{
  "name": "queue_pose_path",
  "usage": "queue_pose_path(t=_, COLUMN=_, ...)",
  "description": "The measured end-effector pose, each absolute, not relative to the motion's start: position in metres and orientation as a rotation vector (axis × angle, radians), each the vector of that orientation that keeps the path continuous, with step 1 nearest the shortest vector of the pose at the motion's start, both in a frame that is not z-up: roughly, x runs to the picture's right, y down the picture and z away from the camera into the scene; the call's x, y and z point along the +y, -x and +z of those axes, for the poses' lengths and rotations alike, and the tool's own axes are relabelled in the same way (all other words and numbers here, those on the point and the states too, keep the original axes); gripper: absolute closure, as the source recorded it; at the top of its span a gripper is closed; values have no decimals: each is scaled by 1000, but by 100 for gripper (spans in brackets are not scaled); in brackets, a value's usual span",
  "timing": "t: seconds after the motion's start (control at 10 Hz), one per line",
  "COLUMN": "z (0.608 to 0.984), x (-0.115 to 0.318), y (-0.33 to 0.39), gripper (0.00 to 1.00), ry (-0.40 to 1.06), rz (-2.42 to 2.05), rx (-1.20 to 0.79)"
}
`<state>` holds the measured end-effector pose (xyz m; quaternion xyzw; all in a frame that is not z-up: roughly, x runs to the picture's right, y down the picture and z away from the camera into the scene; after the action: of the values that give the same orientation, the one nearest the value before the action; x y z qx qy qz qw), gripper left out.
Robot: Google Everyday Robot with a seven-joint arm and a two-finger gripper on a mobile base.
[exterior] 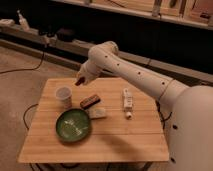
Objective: Place the pepper in the ceramic cup
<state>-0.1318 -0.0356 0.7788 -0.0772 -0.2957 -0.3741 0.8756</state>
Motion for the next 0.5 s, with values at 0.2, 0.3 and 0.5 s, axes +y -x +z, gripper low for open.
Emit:
queue_pose_path(t=0.2, z=768, x=-12, y=173, gripper=100, ry=166, rz=-828, rx=-633)
queue_pose_path(t=0.3, z=766, x=-5, y=188, gripper=100, ry=172, rz=-838, rx=-642)
queue_pose_path(t=0.5, z=772, x=-7, y=204, gripper=100, ry=177, rz=-831, rx=-646)
